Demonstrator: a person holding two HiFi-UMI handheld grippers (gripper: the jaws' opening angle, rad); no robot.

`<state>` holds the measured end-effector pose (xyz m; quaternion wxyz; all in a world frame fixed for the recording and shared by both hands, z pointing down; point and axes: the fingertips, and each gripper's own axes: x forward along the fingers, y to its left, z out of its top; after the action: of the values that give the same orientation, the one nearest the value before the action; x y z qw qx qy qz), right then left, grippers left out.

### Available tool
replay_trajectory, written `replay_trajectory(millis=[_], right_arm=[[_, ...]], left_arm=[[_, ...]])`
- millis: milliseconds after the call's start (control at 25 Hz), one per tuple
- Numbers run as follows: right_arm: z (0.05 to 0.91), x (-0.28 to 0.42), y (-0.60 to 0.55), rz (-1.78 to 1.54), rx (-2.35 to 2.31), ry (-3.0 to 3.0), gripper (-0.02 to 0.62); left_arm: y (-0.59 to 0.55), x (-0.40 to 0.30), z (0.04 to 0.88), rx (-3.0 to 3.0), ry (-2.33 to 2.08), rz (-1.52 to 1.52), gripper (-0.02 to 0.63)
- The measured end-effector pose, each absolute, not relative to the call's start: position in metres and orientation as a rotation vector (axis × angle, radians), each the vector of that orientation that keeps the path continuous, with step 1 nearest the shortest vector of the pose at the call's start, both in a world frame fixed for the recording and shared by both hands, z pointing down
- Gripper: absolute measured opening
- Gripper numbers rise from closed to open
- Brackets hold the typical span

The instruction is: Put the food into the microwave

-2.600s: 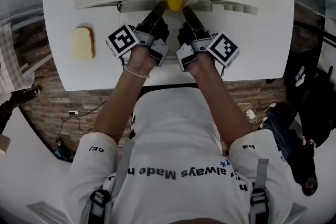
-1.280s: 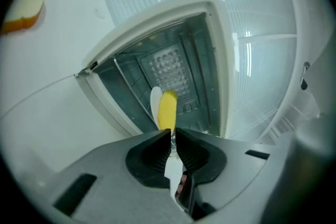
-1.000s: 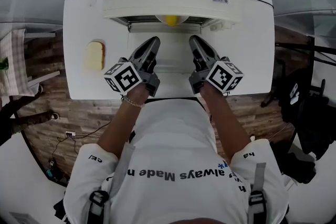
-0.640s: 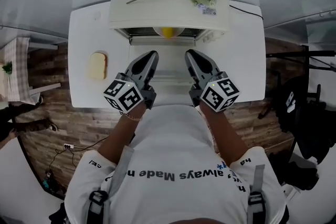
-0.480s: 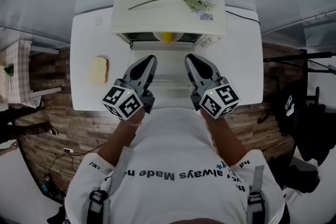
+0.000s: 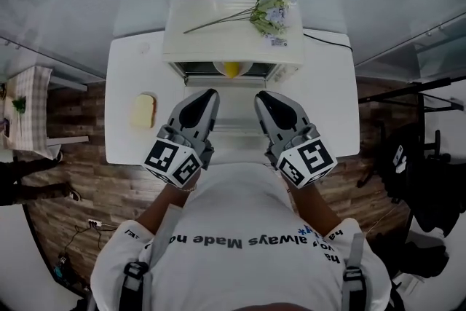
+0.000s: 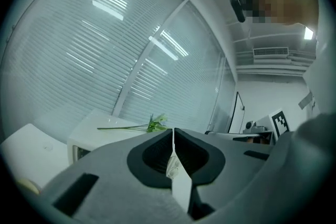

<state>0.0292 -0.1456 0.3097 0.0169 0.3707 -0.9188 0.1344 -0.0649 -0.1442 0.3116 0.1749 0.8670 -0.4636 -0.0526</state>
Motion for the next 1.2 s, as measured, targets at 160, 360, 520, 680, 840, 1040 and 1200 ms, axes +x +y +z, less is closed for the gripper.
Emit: replay_trajectory(millis=[160,360,520,680,840,1040,1200], right_arm=[[0.288,0.029,-0.138,0.355,1.135,-2.870,0.031],[0.263,0.028,-0.129,0.279,1.122,-2.880,0.031],[0.249,0.027,-0.125,0.213,1.133,-2.872,0.031],[0.243,0.030,-0.124,0.181,1.158,-2.858,0.031],[0.240,0.032,-0.125,0.188,1.180,-2.859,0.029],[0.239,0.035,-0.129,0.198,1.195,-2.864,0.029],[0.239,0.034,-0.130,0.192,1.203,-2.862,0.029]], left_arm=[[-0.135,-0.062,0.291,2.483,-1.317,-0.163,0.018],[-0.128,-0.063,0.273,2.503,-1.325,-0.174,0.018],[-0.126,-0.068,0.260,2.510,-1.332,-0.205,0.018],[-0.127,-0.071,0.250,2.527,-1.352,-0.219,0.018],[-0.128,-0.069,0.244,2.535,-1.345,-0.242,0.018],[-0.129,-0.063,0.245,2.539,-1.325,-0.244,0.018],[-0.135,-0.068,0.250,2.510,-1.318,-0.256,0.018]])
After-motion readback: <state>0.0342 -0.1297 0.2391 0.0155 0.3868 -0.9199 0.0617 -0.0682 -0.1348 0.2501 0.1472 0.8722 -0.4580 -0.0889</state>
